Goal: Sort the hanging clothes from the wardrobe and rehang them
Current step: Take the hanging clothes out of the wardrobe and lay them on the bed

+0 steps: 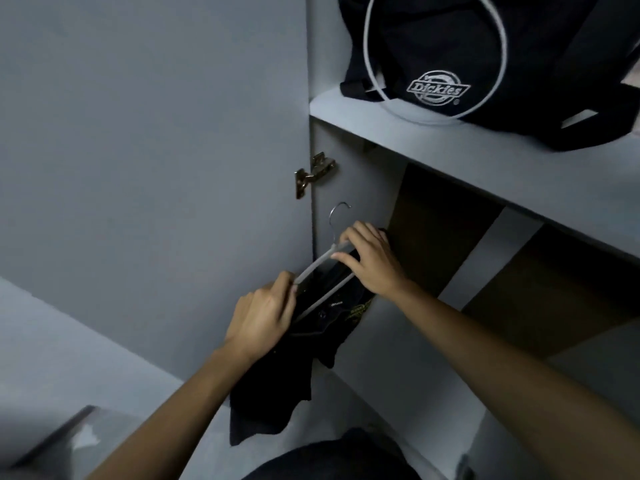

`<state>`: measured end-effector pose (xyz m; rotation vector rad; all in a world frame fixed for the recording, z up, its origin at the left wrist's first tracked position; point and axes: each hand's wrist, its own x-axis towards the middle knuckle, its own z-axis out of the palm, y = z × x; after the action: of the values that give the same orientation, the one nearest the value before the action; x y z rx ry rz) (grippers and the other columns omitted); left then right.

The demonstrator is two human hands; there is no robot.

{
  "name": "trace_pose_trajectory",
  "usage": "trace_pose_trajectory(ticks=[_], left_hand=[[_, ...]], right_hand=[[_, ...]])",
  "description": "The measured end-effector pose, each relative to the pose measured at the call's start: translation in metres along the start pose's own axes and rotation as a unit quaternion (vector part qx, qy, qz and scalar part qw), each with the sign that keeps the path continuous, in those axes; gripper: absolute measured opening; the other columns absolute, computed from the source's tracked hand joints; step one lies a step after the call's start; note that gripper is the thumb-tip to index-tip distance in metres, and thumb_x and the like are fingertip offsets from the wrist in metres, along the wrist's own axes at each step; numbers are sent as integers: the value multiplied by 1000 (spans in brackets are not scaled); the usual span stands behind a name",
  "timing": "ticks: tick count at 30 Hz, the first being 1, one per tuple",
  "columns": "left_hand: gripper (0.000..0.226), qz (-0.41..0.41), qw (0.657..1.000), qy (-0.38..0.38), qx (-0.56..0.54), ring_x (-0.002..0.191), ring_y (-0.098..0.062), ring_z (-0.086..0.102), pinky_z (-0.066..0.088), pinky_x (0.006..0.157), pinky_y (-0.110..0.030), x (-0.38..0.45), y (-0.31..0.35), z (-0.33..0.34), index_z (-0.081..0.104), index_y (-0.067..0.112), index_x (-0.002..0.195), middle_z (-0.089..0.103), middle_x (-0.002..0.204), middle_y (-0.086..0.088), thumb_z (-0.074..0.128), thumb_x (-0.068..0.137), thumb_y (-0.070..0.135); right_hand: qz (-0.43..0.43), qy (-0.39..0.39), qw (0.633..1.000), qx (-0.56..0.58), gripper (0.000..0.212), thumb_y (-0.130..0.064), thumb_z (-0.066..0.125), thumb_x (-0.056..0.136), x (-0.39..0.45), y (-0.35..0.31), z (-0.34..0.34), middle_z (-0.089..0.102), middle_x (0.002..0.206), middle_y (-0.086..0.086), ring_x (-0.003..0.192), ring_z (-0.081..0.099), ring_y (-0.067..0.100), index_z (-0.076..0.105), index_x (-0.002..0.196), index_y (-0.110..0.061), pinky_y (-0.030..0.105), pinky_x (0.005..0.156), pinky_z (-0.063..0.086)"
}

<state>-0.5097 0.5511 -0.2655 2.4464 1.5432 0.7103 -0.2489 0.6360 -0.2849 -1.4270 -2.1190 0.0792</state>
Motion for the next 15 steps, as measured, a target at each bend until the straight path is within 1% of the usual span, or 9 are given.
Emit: trace_pose_trajectory(ticks=[2, 4, 5, 7, 9, 10, 12, 15], left_hand=[[22, -31, 999, -6, 7, 72, -40, 64, 44, 56, -41, -21, -6, -12, 46, 21, 103, 65, 77, -6, 38, 109, 41], [27, -70, 997, -2, 19, 73, -37, 64, 47, 58, -41, -44, -12, -22, 47, 23, 98, 64, 75, -1, 38, 109, 47], [31, -90, 996, 3, 28, 71, -35, 63, 48, 58, -41, -57, -14, -28, 46, 25, 94, 62, 72, 2, 36, 107, 52], [36, -132, 991, 27, 23, 65, -28, 61, 45, 55, -38, -89, -15, -39, 40, 29, 85, 50, 62, 8, 35, 105, 58], [35, -157, 986, 49, 7, 59, -20, 55, 42, 54, -36, -125, -14, -49, 34, 33, 81, 39, 57, 11, 41, 106, 56], [36, -167, 984, 57, 5, 58, -18, 53, 41, 54, -36, -143, -12, -56, 35, 32, 80, 38, 58, 11, 43, 107, 54], [36, -192, 978, 74, 12, 57, -15, 50, 41, 54, -36, -178, -6, -70, 41, 28, 80, 40, 61, 11, 45, 108, 50], [35, -241, 963, 116, 42, 58, -15, 51, 42, 53, -36, -226, 7, -90, 50, 23, 78, 41, 63, 12, 50, 107, 43]], right_hand=[[-7, 2, 1000, 18, 47, -67, 45, 100, -9, -25, 8, 51, 99, -7, 97, 53, 21, 56, 98, -21, 42, 85, 41], [-30, 11, 999, 38, 47, -65, 48, 100, -18, -49, 16, 51, 95, -6, 93, 53, 22, 57, 95, -19, 43, 82, 41], [-46, 17, 998, 47, 45, -63, 52, 99, -22, -60, 20, 52, 94, -6, 91, 53, 23, 57, 94, -18, 43, 80, 41], [-92, 16, 994, 63, 42, -58, 58, 98, -29, -86, 23, 54, 91, -3, 88, 54, 26, 57, 90, -17, 43, 78, 41], [-151, 7, 986, 73, 42, -56, 64, 98, -35, -111, 24, 54, 88, -2, 86, 53, 28, 57, 87, -16, 43, 78, 42], [-179, -1, 981, 78, 41, -54, 66, 98, -37, -122, 24, 54, 88, -1, 86, 53, 28, 58, 86, -15, 43, 78, 42], [-226, -27, 969, 92, 39, -51, 67, 98, -40, -140, 23, 55, 90, -1, 89, 54, 29, 59, 86, -15, 44, 81, 42], [-269, -70, 954, 112, 37, -52, 68, 96, -42, -156, 28, 58, 98, -2, 96, 54, 29, 63, 95, -15, 43, 87, 42]])
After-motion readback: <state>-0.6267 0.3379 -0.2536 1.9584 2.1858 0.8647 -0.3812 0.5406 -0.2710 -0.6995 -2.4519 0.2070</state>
